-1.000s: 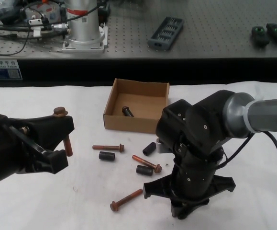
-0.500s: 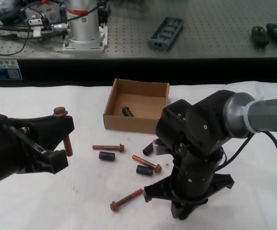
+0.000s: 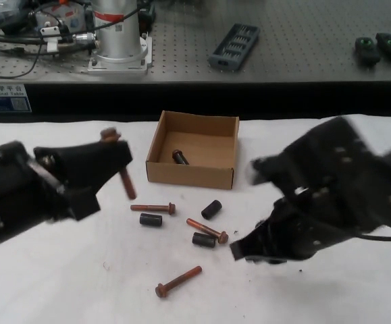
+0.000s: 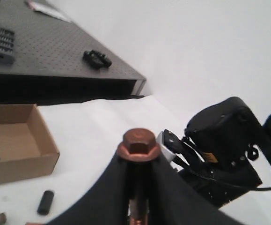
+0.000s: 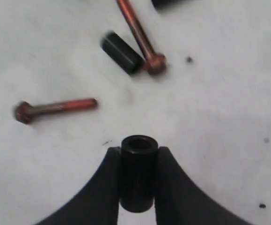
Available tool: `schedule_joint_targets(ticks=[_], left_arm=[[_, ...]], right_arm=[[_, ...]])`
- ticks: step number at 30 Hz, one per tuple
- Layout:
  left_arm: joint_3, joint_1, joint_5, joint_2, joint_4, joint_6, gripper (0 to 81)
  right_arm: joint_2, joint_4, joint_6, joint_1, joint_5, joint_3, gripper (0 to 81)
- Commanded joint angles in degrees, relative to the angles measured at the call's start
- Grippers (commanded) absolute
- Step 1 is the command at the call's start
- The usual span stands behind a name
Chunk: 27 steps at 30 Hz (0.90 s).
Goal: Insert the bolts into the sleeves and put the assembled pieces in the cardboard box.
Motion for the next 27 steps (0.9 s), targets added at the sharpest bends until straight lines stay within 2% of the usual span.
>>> schedule_joint_targets(ticks=[1,7,13,19,27], left_arm=[[-0.26,-0.01,2.28,8.03,-14.55,-8.66,0.6],[-1.08,-0.01,2.87,21.57,-29.15,-15.36,0.6],[-7.07,-0.01,3.28,30.39,-30.71,-16.54,0.6],[-14.07,-1.28,7.54,36.96,-30.71,-17.78,0.6],[-16.08,-3.35,13.2,40.08,-29.87,-18.65,0.6]], right_arm=[[-4.17,-8.26,-1.22,-1.89,-5.86,4.34,4.3],[-6.56,-23.25,-1.22,-5.07,-15.69,12.23,4.3],[-6.56,-38.04,-1.22,-6.02,-27.08,17.19,4.3],[-6.43,-41.97,-5.35,-6.02,-31.13,19.29,4.3],[-5.13,-41.97,-12.92,-6.02,-31.26,19.29,4.3]])
